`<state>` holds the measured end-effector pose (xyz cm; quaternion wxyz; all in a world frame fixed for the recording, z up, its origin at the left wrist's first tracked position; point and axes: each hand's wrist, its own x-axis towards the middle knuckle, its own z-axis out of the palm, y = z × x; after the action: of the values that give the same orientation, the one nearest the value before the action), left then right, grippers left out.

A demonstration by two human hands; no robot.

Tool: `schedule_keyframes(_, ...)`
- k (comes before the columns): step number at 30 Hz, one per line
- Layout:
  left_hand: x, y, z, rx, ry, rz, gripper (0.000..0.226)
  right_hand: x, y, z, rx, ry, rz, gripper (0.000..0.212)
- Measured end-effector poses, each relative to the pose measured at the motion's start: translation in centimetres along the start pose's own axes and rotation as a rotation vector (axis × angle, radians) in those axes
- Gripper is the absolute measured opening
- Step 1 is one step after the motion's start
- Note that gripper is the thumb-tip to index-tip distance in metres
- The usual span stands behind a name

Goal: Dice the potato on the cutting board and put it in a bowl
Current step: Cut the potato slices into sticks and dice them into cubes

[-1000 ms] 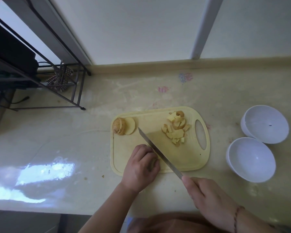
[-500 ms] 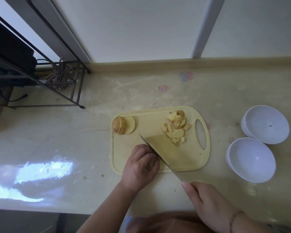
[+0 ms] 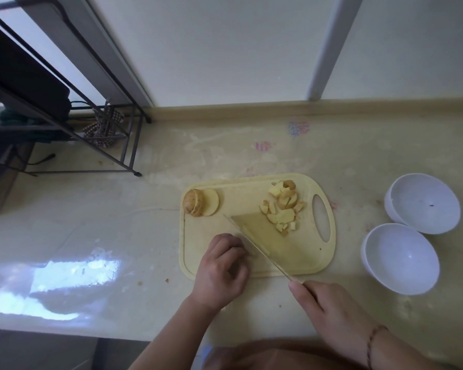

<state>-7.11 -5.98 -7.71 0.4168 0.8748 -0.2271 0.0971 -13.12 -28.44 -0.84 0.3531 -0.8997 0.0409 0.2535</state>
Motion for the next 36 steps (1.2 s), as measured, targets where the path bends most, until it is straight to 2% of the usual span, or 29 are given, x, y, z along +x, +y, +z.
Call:
schedule_keyframes(4, 0.7, 1.0, -3.0, 0.016, 0.319, -0.154, 0.013, -0.7, 0.7, -0.4, -0.212, -0.008, -0.06, 0.072)
schedule_keyframes(5, 1.5, 1.3, -3.9, 0.022, 0.343, -0.157, 0.01, -0.9, 0.8, -0.5, -0.277, -0.005, -0.079, 0.072)
schedule_keyframes(6, 2.3, 1.6, -4.8, 0.015, 0.304, -0.138, 0.009, -1.0, 0.9, -0.5, -0.337, -0.009, -0.097, 0.075)
schedule_keyframes(7, 3.4, 2.0, -5.7, -0.002, 0.193, -0.116, 0.012, -1.1, 1.1, -0.5, -0.386, -0.008, -0.118, 0.079)
schedule_keyframes(9, 5.6, 2.3, -7.1, 0.001, -0.2, -0.084, 0.027, -1.0, 1.5, -0.2, -0.467, -0.007, -0.153, 0.088)
schedule_keyframes(11, 6.9, 1.8, -7.1, 0.115, -0.582, -0.045, 0.045, -0.9, 1.9, 0.1, -0.524, 0.018, -0.178, 0.101)
schedule_keyframes(13, 7.7, 1.3, -6.2, 0.203, -0.773, 0.026, 0.055, -0.9, 2.4, 0.5, -0.571, 0.039, -0.2, 0.109)
schedule_keyframes(15, 8.1, 1.3, -5.2, 0.228, -0.888, 0.039, 0.055, -0.9, 2.4, 0.4, -0.588, 0.089, -0.253, 0.102)
schedule_keyframes(18, 8.6, 1.3, -4.3, 0.226, -1.005, -0.001, 0.051, -1.0, 2.6, 0.9, -0.667, 0.06, -0.206, 0.081)
schedule_keyframes(20, 8.8, 1.5, -4.2, 0.227, -1.056, -0.025, 0.05, -1.2, 2.2, 0.9, -0.664, 0.152, -0.265, 0.08)
schedule_keyframes(22, 9.0, 1.6, -4.0, 0.236, -1.096, -0.036, 0.051, -1.3, 2.2, 0.7, -0.693, 0.169, -0.309, 0.078)
schedule_keyframes(24, 9.1, 1.9, -3.9, 0.255, -1.133, -0.041, 0.053, -1.2, 1.8, 0.3, -0.713, 0.175, -0.269, 0.075)
schedule_keyframes(25, 9.1, 2.0, -3.8, 0.259, -1.145, -0.042, 0.053, -1.2, 1.8, 0.3, -0.683, 0.134, -0.253, 0.078)
schedule_keyframes(27, 9.3, 2.2, -3.7, 0.262, -1.162, -0.028, 0.051, -1.6, 1.6, 0.1, -0.605, 0.187, -0.324, 0.098)
schedule_keyframes(28, 9.4, 2.2, -3.6, 0.263, -1.169, -0.014, 0.049, -1.8, 1.7, 0.2, -0.613, 0.142, -0.294, 0.108)
schedule_keyframes(29, 9.5, 2.3, -3.6, 0.265, -1.176, -0.002, 0.047, -1.8, 1.7, 0.2, -0.606, 0.124, -0.286, 0.11)
schedule_keyframes(30, 9.6, 2.4, -3.5, 0.268, -1.183, 0.009, 0.046, -1.8, 1.4, -0.1, -0.644, 0.135, -0.311, 0.102)
schedule_keyframes(32, 9.9, 2.5, -3.2, 0.272, -1.189, 0.024, 0.044, -1.8, 1.3, -0.3, -0.69, 0.086, -0.229, 0.08)
schedule_keyframes(34, 10.1, 2.5, -3.0, 0.266, -1.187, 0.027, 0.044, -1.6, 2.0, 0.2, -0.671, 0.232, -0.282, 0.072)
schedule_keyframes(36, 10.5, 2.4, -2.8, 0.253, -1.18, 0.015, 0.043, -1.6, 2.1, -0.2, -0.678, 0.264, -0.303, 0.07)
